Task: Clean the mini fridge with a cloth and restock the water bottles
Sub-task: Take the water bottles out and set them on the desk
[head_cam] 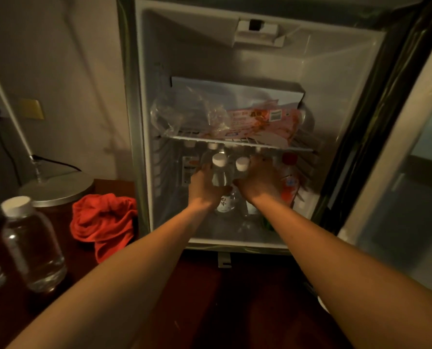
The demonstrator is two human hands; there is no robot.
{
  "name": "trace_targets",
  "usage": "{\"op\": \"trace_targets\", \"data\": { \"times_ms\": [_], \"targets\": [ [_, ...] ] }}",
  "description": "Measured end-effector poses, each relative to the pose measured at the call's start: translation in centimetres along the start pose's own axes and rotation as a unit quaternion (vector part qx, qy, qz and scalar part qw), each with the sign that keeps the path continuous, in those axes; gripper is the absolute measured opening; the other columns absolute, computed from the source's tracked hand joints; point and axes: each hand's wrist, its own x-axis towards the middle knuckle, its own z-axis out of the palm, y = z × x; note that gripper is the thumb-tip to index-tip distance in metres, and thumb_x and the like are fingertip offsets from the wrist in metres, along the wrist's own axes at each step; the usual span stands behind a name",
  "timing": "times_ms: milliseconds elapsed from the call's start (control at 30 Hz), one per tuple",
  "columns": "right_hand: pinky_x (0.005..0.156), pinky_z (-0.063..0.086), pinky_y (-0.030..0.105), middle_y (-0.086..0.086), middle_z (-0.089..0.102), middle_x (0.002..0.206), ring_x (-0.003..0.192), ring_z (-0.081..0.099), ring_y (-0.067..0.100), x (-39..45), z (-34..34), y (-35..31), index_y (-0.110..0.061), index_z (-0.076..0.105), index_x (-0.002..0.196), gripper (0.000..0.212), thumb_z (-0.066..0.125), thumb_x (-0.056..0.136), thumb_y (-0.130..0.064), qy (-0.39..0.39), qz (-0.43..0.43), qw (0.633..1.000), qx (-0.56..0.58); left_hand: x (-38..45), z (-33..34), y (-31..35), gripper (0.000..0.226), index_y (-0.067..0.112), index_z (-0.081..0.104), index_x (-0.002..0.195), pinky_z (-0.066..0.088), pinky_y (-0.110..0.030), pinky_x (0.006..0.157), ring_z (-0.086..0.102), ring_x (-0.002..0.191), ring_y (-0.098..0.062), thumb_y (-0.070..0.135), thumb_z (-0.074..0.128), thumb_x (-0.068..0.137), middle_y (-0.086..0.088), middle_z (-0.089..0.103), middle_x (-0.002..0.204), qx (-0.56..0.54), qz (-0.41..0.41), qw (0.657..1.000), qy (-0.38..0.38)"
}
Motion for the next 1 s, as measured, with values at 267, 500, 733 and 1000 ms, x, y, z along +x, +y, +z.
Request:
{"op": "trace_targets", "data": {
  "times_ms": [267, 500, 733, 1000],
  "targets": [
    [0.069, 0.049, 0.033, 0.007, 0.064, 0.101, 0.090, 0.063, 0.027, -7.7, -0.6, -3.0, -0.021, 0.050, 0.114, 0.031, 0.064, 0.087, -0.015, -0.014, -0.069, 0.997, -0.003, -6.9, -8.2, -0.9, 0.065, 0.019, 0.066, 0.109, 0.054, -0.037, 0.079, 0.065, 0.093, -0.021, 0.035, 0.090, 0.051, -0.004, 0.069, 0.098, 0.030, 0.039, 0.999, 0.006],
    [0.067, 0.047, 0.037, 0.010, 0.062, 0.099, 0.082, 0.059, 0.026, -15.8, -1.8, -9.2, -0.014, 0.046, 0.098, 0.029, 0.059, 0.092, -0.039, -0.020, -0.134, 0.982, 0.135, -15.4, -18.0, -2.3, 0.068, 0.024, 0.066, 0.109, 0.055, -0.042, 0.078, 0.064, 0.085, -0.019, 0.045, 0.088, 0.048, -0.001, 0.065, 0.098, 0.080, 0.038, 0.995, 0.055],
    [0.069, 0.042, 0.034, 0.009, 0.064, 0.100, 0.086, 0.061, 0.027, -23.2, 1.7, -16.4, -0.016, 0.047, 0.093, 0.030, 0.061, 0.089, -0.043, -0.070, -0.184, 0.960, 0.199, -21.9, -28.5, -4.8, 0.063, 0.024, 0.069, 0.103, 0.057, -0.035, 0.076, 0.066, 0.083, -0.010, 0.052, 0.083, 0.048, 0.006, 0.070, 0.093, 0.119, 0.004, 0.984, 0.129],
    [0.072, 0.051, 0.041, 0.000, 0.062, 0.092, 0.085, 0.060, 0.020, -25.8, 6.8, -23.6, -0.019, 0.050, 0.094, 0.027, 0.067, 0.087, -0.038, -0.100, -0.212, 0.926, 0.295, -23.7, -36.2, -11.3, 0.066, 0.023, 0.066, 0.110, 0.058, -0.039, 0.080, 0.065, 0.090, -0.011, 0.043, 0.089, 0.051, 0.006, 0.069, 0.102, 0.177, -0.080, 0.965, 0.177]
  ]
}}
